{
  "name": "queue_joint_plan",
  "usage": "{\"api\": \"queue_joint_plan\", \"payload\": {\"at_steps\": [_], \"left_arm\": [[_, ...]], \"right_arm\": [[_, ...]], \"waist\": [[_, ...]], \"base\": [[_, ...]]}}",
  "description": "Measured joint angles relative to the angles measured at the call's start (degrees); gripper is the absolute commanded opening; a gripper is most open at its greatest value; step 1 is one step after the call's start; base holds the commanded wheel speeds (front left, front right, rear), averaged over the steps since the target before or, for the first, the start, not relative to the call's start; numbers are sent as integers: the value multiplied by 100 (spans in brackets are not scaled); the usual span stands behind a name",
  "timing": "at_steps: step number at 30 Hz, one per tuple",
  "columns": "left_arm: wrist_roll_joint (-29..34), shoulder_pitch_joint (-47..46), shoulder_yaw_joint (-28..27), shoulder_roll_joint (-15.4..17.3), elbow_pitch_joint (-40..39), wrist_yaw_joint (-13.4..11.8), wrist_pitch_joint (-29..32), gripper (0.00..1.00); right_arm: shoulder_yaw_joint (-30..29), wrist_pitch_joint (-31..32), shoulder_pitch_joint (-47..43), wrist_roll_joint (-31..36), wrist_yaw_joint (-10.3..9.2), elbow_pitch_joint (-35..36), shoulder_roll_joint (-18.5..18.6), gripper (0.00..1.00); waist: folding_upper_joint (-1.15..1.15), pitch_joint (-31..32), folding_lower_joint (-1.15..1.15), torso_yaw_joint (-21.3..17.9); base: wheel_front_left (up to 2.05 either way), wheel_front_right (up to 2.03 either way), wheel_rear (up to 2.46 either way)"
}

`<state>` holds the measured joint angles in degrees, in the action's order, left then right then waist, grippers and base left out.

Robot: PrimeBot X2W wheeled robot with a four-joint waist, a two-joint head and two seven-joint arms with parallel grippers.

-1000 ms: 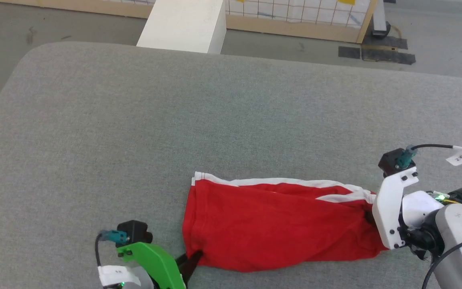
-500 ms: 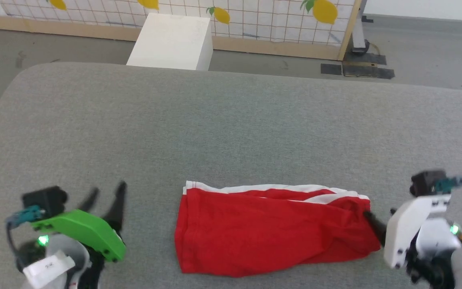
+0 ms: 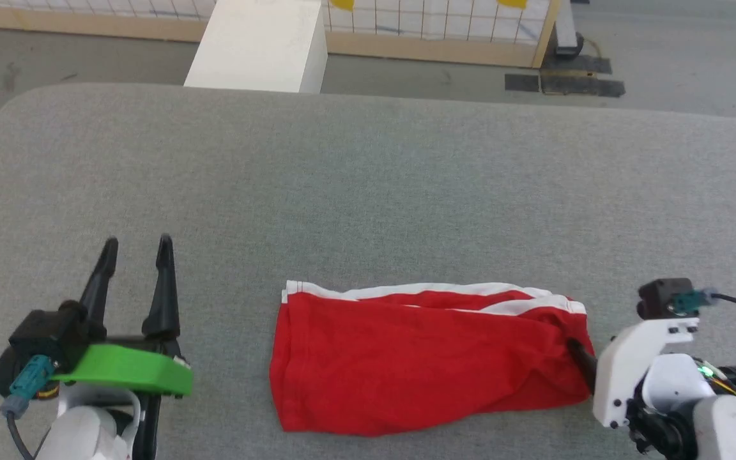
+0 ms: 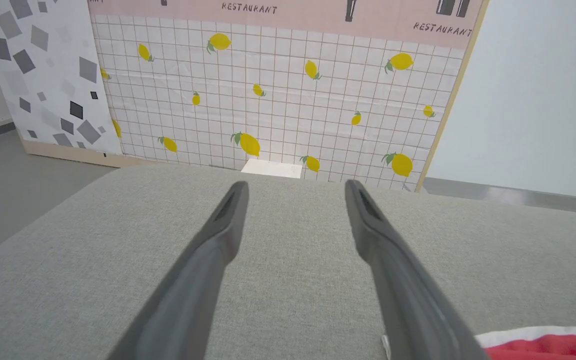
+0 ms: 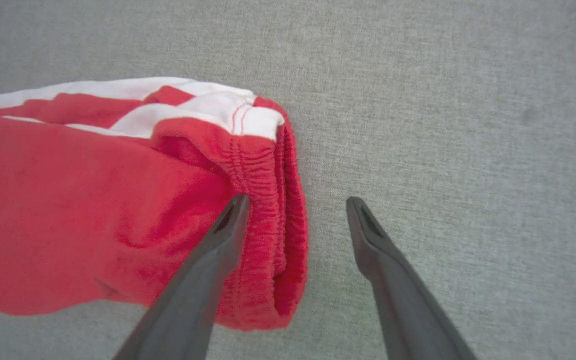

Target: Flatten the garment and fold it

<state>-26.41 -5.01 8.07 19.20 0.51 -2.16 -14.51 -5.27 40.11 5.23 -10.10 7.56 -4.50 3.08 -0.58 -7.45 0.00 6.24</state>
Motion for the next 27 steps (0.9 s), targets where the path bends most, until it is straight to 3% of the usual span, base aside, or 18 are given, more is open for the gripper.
{"api": "queue_joint_plan", "payload": {"at_steps": [6, 7, 8, 9, 16, 23, 27], "left_arm": [[443, -31, -393, -393, -148, 348, -22, 100], [487, -29, -456, -448, -145, 408, -22, 100], [524, -29, -515, -491, -132, 448, -22, 100], [594, -27, -576, -535, -118, 495, -22, 100], [829, -25, -825, -759, -76, 724, -22, 100], [1077, -25, -934, -840, 20, 838, -23, 100], [1100, -24, -969, -858, 103, 875, -22, 100]], "right_arm": [[176, 255, 233, 158, 0, -582, -2, 100], [172, 321, 279, 154, 0, -637, -1, 90], [174, 354, 324, 153, 0, -666, -1, 27], [168, 378, 369, 147, 0, -691, 0, 0], [-187, 643, 462, 190, 5, -695, -27, 0], [-1201, 1060, 459, 602, 3, -633, 355, 0], [-1419, 1345, 458, 892, 2, -577, 477, 0]], "waist": [[0, -146, 0, 99], [0, -163, 0, 107], [0, -173, 0, 110], [0, -179, 0, 105], [0, -168, 0, 38], [0, -123, 0, -38], [0, -91, 0, -85]], "base": [[0, 0, 0], [0, 0, 0], [0, 0, 0], [0, 0, 0], [0, 0, 0], [0, 0, 0], [0, 0, 0]]}}
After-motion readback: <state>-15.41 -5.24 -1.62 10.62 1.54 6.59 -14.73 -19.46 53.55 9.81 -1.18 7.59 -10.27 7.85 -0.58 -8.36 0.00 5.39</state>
